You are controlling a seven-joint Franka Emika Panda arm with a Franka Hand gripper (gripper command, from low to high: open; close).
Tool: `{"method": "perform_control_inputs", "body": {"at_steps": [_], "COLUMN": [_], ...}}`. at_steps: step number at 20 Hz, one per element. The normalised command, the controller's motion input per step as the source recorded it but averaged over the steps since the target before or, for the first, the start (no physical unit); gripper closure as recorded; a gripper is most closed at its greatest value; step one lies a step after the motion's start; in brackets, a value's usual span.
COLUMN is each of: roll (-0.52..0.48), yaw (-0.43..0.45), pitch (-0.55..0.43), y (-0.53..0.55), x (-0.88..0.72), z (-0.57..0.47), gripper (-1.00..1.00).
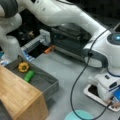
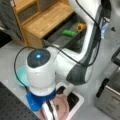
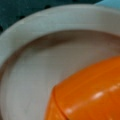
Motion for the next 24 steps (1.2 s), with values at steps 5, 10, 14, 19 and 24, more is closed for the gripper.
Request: {"method": "perform_control_inputs", "body": {"at_steps": [5,10,14,19,24], "roll": [-0.297,-0.288,-0.284,-0.285,-0.29], "yaw": [-0.029,-0.009,-0.001,-0.003,-0.004], "pitch": [0.202,0.176,0.169,0.163,0.158], "y": [0.05,0.03,0.03,0.06,0.08], "x": [0.28,0.23,0.18,0.16,0.16], "z": [0.08,0.07,0.07,0.06,0.05], "gripper": [-1.0,-1.0,-1.0,-1.0,-1.0]}}
